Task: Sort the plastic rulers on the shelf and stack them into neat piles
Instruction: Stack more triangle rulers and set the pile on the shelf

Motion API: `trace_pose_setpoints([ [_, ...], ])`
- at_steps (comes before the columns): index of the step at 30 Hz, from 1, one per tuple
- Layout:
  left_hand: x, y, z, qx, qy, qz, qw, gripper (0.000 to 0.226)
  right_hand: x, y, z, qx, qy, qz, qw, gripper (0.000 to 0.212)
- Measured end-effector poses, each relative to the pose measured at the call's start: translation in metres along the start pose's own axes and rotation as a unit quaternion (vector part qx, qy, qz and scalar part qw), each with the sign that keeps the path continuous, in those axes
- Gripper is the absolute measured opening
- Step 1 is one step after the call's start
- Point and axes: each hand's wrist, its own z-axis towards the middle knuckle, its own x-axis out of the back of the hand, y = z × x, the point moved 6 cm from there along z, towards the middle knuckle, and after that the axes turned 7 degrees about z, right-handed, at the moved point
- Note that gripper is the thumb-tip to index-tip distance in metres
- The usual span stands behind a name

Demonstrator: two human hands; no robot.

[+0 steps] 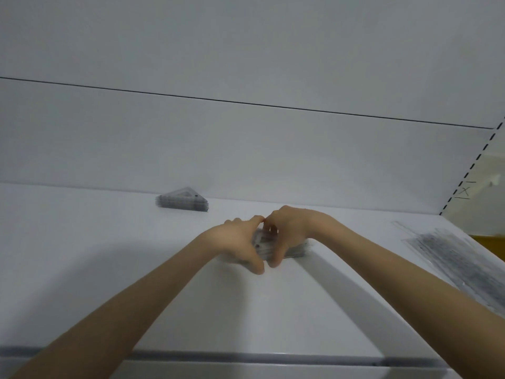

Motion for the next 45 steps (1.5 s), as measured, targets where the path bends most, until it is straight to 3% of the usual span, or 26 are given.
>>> trace_pose_setpoints([
  [3, 0.004, 0.01, 0.009, 0.006, -0.012, 0.058, 0.998, 0.091, 0.001, 0.018, -0.011, -0.007, -0.011, -0.016, 1.0, 0.069],
  [6, 0.005, 0.021, 0.017, 0.003, -0.028, 0.065, 0.997, 0.091, -0.002, 0.03, -0.019, -0.003, 0.001, -0.019, 1.0, 0.053],
  [12, 0.009, 0.032, 0.026, 0.005, -0.057, 0.069, 0.996, 0.059, 0.0, 0.029, -0.013, 0.018, 0.061, -0.025, 0.998, 0.026],
  [28, 0.013, 0.036, 0.032, 0.02, -0.042, 0.13, 0.99, 0.059, 0.003, 0.037, -0.012, 0.044, 0.033, -0.069, 0.996, 0.006],
  [36, 0.015, 0.037, 0.027, 0.013, -0.04, 0.13, 0.991, 0.064, 0.002, 0.038, -0.01, 0.047, 0.015, -0.049, 0.998, 0.01],
  [40, 0.018, 0.023, 0.018, 0.019, -0.044, 0.109, 0.993, 0.088, 0.005, 0.035, -0.01, 0.037, 0.024, -0.032, 0.998, 0.039],
  [43, 0.013, 0.004, 0.006, 0.053, 0.004, 0.087, 0.995, 0.068, 0.004, 0.024, -0.006, 0.054, 0.045, -0.005, 0.997, 0.057],
  [45, 0.006, -0.006, -0.001, 0.069, 0.03, 0.057, 0.996, 0.056, 0.001, 0.014, -0.001, 0.067, 0.049, 0.009, 0.997, 0.057],
])
